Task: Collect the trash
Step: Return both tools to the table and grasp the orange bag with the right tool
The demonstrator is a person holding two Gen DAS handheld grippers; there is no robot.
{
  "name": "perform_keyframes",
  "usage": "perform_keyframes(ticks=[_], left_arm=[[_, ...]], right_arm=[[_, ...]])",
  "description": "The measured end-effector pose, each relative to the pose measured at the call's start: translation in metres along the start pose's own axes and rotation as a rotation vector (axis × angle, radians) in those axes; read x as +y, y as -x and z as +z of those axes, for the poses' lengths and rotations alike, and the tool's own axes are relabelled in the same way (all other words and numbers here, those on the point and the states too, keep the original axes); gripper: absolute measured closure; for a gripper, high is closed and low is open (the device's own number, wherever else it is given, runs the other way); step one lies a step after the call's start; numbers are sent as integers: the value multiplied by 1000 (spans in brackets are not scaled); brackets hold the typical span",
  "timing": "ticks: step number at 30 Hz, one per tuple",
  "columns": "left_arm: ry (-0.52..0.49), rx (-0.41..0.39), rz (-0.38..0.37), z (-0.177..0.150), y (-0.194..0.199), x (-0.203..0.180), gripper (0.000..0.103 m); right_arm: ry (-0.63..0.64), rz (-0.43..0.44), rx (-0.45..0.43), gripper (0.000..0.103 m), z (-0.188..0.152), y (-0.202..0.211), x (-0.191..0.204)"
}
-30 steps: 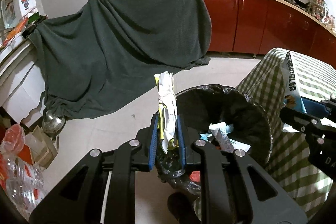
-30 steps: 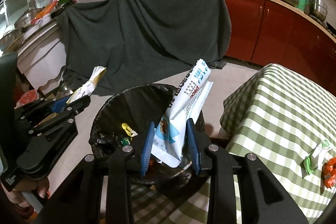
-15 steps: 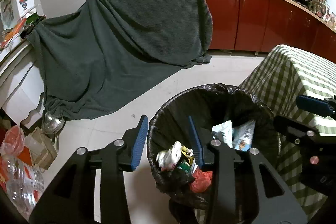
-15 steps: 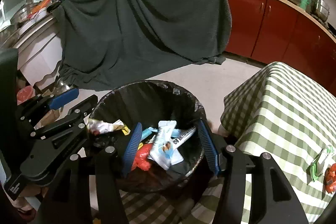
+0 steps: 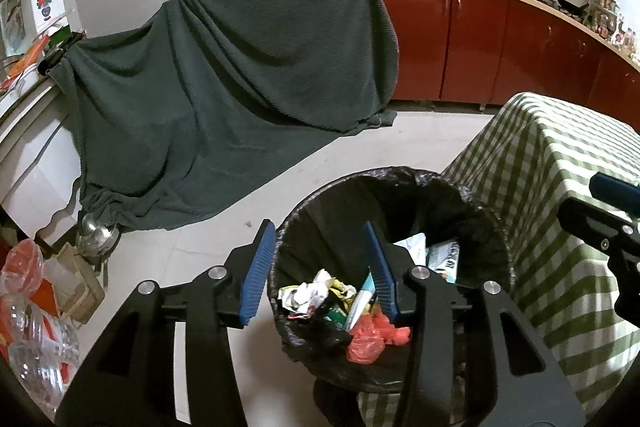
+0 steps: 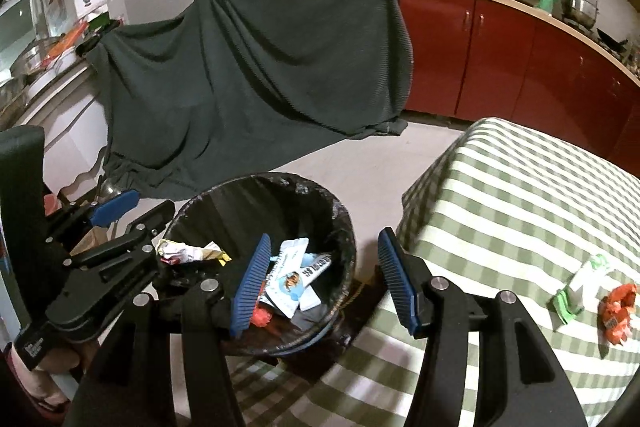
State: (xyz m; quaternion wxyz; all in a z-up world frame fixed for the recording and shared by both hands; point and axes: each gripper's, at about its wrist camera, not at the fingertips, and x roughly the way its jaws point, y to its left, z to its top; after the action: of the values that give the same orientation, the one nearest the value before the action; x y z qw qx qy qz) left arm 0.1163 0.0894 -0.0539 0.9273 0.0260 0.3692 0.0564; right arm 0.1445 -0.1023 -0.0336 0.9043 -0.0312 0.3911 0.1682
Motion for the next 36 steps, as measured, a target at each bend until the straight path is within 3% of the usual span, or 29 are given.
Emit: perform_keyframes(ticks=[10,31,36], left_arm=[[-28,-35,-67,9,26,-34,51],[-156,-74,-241,16,62,-155,42],[-193,-74,-270,14,64,-180,41]], right_arm=[[-87,-73,-29,47,-22,29,-45],[-312,-396,-65,44,-79,98,-190],[-351,-408,-52,44,-86,98,-210]])
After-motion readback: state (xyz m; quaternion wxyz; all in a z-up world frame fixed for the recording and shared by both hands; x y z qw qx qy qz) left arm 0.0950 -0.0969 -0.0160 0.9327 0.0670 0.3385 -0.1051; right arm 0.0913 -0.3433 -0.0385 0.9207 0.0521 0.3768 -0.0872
